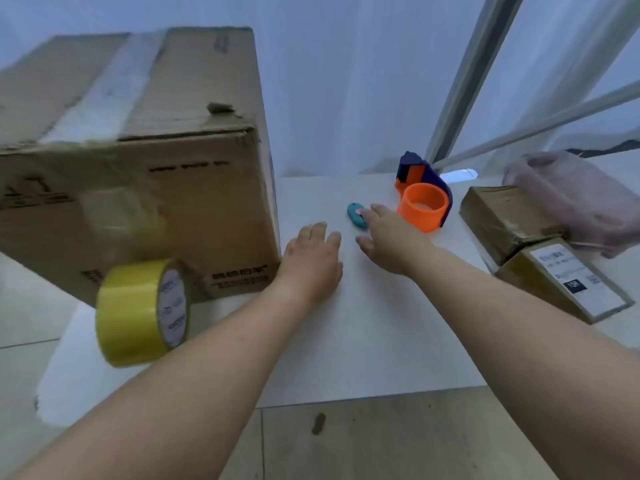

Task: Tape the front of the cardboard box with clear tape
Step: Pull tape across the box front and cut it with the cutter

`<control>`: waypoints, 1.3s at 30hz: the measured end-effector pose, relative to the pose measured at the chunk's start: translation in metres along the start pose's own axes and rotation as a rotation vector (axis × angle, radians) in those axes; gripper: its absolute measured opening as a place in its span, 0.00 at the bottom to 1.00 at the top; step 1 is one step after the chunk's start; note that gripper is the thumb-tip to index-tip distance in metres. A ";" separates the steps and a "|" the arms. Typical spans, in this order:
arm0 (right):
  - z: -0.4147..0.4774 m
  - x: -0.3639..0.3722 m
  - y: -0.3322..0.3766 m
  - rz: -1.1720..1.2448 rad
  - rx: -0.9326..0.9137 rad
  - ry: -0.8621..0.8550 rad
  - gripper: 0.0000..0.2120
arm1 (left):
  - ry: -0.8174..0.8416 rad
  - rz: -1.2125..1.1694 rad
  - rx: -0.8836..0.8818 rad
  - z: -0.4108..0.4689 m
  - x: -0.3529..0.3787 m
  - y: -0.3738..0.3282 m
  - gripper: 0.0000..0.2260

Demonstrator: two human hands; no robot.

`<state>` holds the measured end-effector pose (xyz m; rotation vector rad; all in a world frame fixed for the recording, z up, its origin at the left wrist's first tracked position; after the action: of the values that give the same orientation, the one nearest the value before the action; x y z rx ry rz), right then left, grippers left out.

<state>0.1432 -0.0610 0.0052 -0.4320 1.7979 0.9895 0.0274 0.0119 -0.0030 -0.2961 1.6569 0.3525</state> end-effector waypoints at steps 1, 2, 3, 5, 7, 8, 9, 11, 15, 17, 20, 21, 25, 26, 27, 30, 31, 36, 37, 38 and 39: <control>0.009 0.003 -0.001 0.030 0.006 0.012 0.28 | 0.020 -0.023 -0.037 0.006 0.004 0.001 0.24; 0.017 0.006 -0.002 0.064 0.011 0.027 0.27 | 0.023 -0.065 -0.073 0.011 0.008 0.003 0.23; 0.025 0.010 -0.004 0.074 0.026 0.045 0.27 | 0.026 -0.084 -0.095 0.016 0.011 0.005 0.22; 0.034 0.015 -0.005 0.104 0.037 0.048 0.26 | 0.032 -0.099 -0.111 0.023 0.013 0.007 0.22; 0.032 0.016 -0.008 0.151 0.013 -0.066 0.22 | 0.035 -0.100 -0.107 0.025 0.014 0.005 0.21; 0.027 0.014 -0.008 0.182 -0.015 -0.153 0.18 | 0.030 -0.097 -0.104 0.024 0.010 0.005 0.22; 0.021 0.013 -0.008 0.209 -0.036 -0.216 0.14 | 0.026 -0.086 -0.099 0.023 0.010 0.005 0.22; 0.011 0.012 -0.010 0.237 -0.044 -0.249 0.10 | 0.019 -0.058 -0.078 0.019 0.007 0.004 0.22; -0.009 0.006 -0.011 0.218 0.109 -0.194 0.20 | -0.013 0.019 -0.031 0.004 -0.005 -0.004 0.22; -0.023 0.005 -0.012 0.204 0.182 -0.155 0.21 | -0.035 0.070 -0.001 -0.008 -0.014 -0.008 0.21; -0.048 0.000 -0.006 0.259 0.238 -0.157 0.18 | -0.096 0.144 0.070 -0.029 -0.031 -0.014 0.21; -0.056 -0.004 -0.001 0.268 0.242 -0.168 0.17 | -0.120 0.167 0.088 -0.037 -0.039 -0.015 0.21; -0.092 -0.035 0.029 0.301 0.165 -0.248 0.15 | -0.216 0.244 0.117 -0.070 -0.071 -0.013 0.20; -0.102 -0.042 0.038 0.309 0.135 -0.260 0.15 | -0.237 0.255 0.115 -0.079 -0.079 -0.010 0.20; -0.111 -0.048 0.049 0.319 0.105 -0.269 0.16 | -0.258 0.267 0.113 -0.087 -0.086 -0.008 0.20; -0.134 -0.061 0.078 0.386 0.030 -0.307 0.14 | -0.308 0.312 0.102 -0.113 -0.105 0.003 0.20; -0.140 -0.063 0.088 0.406 0.010 -0.321 0.14 | -0.321 0.324 0.096 -0.121 -0.110 0.008 0.20; -0.157 -0.069 0.138 0.432 -0.128 -0.345 0.12 | -0.404 0.384 0.065 -0.162 -0.136 0.044 0.20; -0.157 -0.068 0.149 0.448 -0.161 -0.342 0.12 | -0.419 0.365 0.042 -0.170 -0.141 0.054 0.20; -0.157 -0.067 0.159 0.464 -0.195 -0.337 0.11 | -0.432 0.335 0.011 -0.177 -0.145 0.063 0.21; -0.156 -0.066 0.168 0.478 -0.228 -0.334 0.11 | -0.449 0.304 -0.025 -0.183 -0.147 0.074 0.21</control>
<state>-0.0345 -0.0917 0.1620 0.0391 1.5153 1.5105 -0.1521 0.0050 0.1655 0.0228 1.2524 0.6204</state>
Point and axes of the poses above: each hand's wrist, its own z-axis towards the middle knuckle, its own x-axis out of the palm, y = z × x, the point moved 3 cm from there along z, towards the middle knuckle, and after that the axes turned 12 degrees about z, right-handed, at the moved point
